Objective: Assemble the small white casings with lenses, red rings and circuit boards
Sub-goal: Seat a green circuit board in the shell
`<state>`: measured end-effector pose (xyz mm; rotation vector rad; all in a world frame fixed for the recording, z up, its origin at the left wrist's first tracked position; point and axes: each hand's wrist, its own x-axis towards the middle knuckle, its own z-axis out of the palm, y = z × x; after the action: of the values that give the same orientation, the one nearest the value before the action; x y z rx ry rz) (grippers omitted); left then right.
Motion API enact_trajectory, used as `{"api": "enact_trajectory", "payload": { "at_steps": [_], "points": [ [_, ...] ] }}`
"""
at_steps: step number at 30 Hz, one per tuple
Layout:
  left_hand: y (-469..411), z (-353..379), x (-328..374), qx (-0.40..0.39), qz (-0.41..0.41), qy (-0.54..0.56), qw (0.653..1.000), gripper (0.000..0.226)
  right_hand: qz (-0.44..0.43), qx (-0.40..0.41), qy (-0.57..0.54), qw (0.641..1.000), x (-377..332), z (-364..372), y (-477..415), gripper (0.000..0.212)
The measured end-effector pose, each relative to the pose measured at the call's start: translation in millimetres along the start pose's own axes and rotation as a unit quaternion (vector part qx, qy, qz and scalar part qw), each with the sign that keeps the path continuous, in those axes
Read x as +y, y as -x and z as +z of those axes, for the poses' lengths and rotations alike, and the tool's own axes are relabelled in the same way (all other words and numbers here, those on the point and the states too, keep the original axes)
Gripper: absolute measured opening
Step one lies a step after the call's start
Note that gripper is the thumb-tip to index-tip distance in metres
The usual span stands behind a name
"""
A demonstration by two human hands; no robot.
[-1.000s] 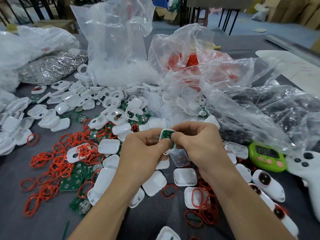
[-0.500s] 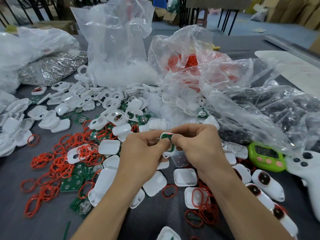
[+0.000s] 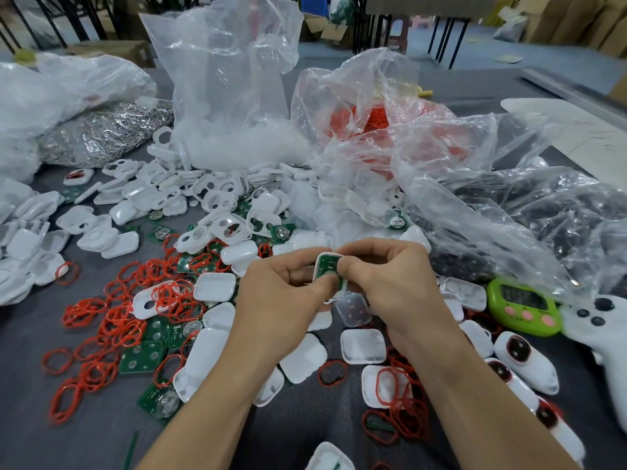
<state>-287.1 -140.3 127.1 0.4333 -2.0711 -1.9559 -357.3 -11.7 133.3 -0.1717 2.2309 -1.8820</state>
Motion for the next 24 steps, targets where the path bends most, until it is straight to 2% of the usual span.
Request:
{"api": "enact_trajectory", "payload": {
  "at_steps": [5,8,14,17,20,24],
  "points": [
    [0,0,-2,-0.006,-0.005,-0.048,0.999,0.035,-0.011,0.003,0.048,0.999,-2,2,4,0.017],
    [0,1,-3,-0.007,-0.009,-0.068,0.998,0.036,-0.010,0.018,0.072,0.997,-3,3,5,0.007],
    [1,1,-2,-0.018,-0.001,-0.064,0.998,0.033,-0.016,0.058,0.099,0.993,-1,8,6,0.014],
    [0,-1,-4,-0.006,0.006,-0.049,0.999,0.035,0.013,0.004,0.034,0.999,-4,3,3,0.014],
    [-2,-1,-2,0.010,-0.013,-0.009,1.000,0.032,0.061,-0.044,-0.068,0.995,-7,-3,0,0.025],
    [-3,-2,2,0.021,-0.041,0.011,0.999,0.034,0.044,-0.043,-0.038,0.997,-4,0,0,0.028]
  ]
}}
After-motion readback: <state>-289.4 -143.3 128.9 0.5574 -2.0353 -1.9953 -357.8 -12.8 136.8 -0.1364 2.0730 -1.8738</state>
